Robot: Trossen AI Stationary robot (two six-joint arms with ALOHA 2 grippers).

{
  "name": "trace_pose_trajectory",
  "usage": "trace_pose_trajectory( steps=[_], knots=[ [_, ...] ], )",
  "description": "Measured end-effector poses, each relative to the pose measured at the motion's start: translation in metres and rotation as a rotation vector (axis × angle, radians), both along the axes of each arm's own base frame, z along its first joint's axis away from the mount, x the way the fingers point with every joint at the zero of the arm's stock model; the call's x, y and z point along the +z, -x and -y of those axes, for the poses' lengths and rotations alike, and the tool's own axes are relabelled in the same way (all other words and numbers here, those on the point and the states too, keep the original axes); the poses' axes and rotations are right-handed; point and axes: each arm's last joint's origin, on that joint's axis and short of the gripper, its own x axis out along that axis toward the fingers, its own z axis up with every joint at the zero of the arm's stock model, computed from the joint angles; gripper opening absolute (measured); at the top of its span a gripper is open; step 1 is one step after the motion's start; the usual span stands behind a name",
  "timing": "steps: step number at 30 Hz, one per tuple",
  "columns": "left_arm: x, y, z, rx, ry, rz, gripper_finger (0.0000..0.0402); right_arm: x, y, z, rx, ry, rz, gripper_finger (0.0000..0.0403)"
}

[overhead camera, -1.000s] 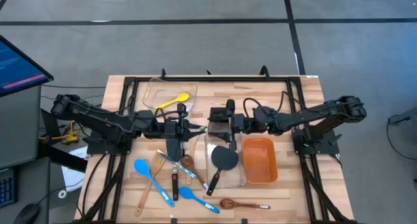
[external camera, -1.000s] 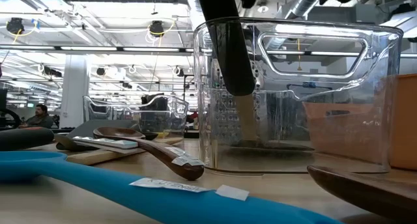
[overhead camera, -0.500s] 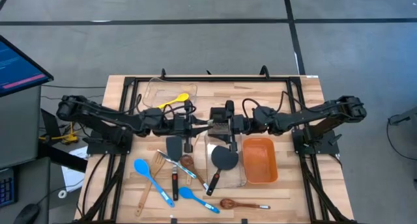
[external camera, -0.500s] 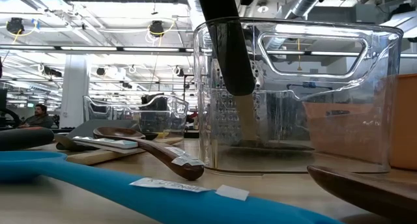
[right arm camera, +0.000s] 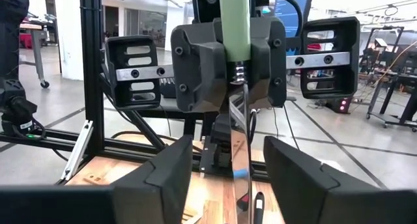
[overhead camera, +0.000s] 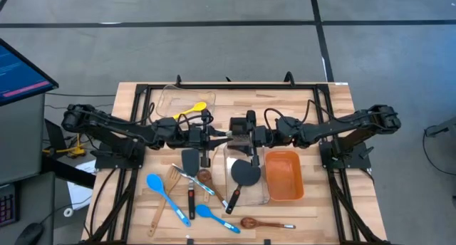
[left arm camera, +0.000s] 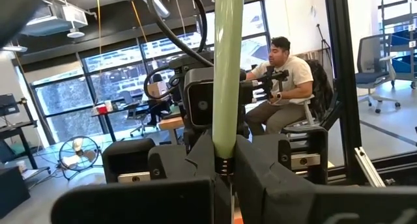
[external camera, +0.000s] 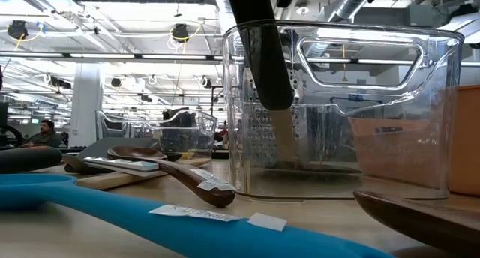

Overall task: Pick & Place Kitchen Items
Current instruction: Put the green knife into the orange bin

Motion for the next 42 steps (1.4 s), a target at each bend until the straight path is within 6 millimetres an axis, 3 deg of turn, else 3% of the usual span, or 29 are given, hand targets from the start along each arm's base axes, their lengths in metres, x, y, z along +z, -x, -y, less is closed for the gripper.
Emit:
trace_pose_trajectory(
  steps=[19, 27, 42],
  knots=[
    [-0.0005, -0.0001, -0.0002, 0.01, 0.007, -0.005, 0.0007, -0.0014, -0.0001, 0.0, -0.001, 0.017, -0.013, 0.0006],
    [-0.0005, -0.0001, -0.0003, 0.012, 0.006, -0.005, 0.0016, -0.0015, 0.0, 0.0, -0.002, 0.028, -0.014, 0.0002],
    [0.0006, 0.0002, -0.0007, 0.023, 0.003, 0.005, 0.0085, -0.0024, 0.0022, 0.0002, -0.003, 0.021, -0.047, 0.0]
  ],
)
